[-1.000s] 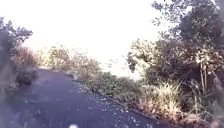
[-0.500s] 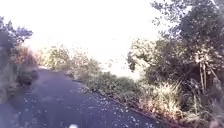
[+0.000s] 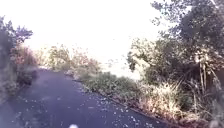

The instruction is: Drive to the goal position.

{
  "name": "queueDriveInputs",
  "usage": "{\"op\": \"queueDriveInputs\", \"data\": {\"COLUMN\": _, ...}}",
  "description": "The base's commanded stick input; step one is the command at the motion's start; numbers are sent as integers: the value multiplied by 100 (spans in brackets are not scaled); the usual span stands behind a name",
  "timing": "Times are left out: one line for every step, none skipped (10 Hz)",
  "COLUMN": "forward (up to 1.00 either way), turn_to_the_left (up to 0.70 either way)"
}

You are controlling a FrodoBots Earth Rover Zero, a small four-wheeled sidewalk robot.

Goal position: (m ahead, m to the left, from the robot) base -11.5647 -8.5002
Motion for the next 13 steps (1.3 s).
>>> {"op": "queueDriveInputs", "data": {"forward": 3, "turn_to_the_left": 0}}
{"op": "queueDriveInputs", "data": {"forward": 1, "turn_to_the_left": 0}}
{"op": "queueDriveInputs", "data": {"forward": 3, "turn_to_the_left": 0}}
{"op": "queueDriveInputs", "data": {"forward": 3, "turn_to_the_left": 0}}
{"op": "queueDriveInputs", "data": {"forward": 3, "turn_to_the_left": 0}}
{"op": "queueDriveInputs", "data": {"forward": -1, "turn_to_the_left": 5}}
{"op": "queueDriveInputs", "data": {"forward": -5, "turn_to_the_left": 10}}
{"op": "queueDriveInputs", "data": {"forward": -50, "turn_to_the_left": 50}}
{"op": "queueDriveInputs", "data": {"forward": -50, "turn_to_the_left": 50}}
{"op": "queueDriveInputs", "data": {"forward": -50, "turn_to_the_left": 50}}
{"op": "queueDriveInputs", "data": {"forward": -50, "turn_to_the_left": 50}}
{"op": "queueDriveInputs", "data": {"forward": -50, "turn_to_the_left": 50}}
{"op": "queueDriveInputs", "data": {"forward": -50, "turn_to_the_left": 50}}
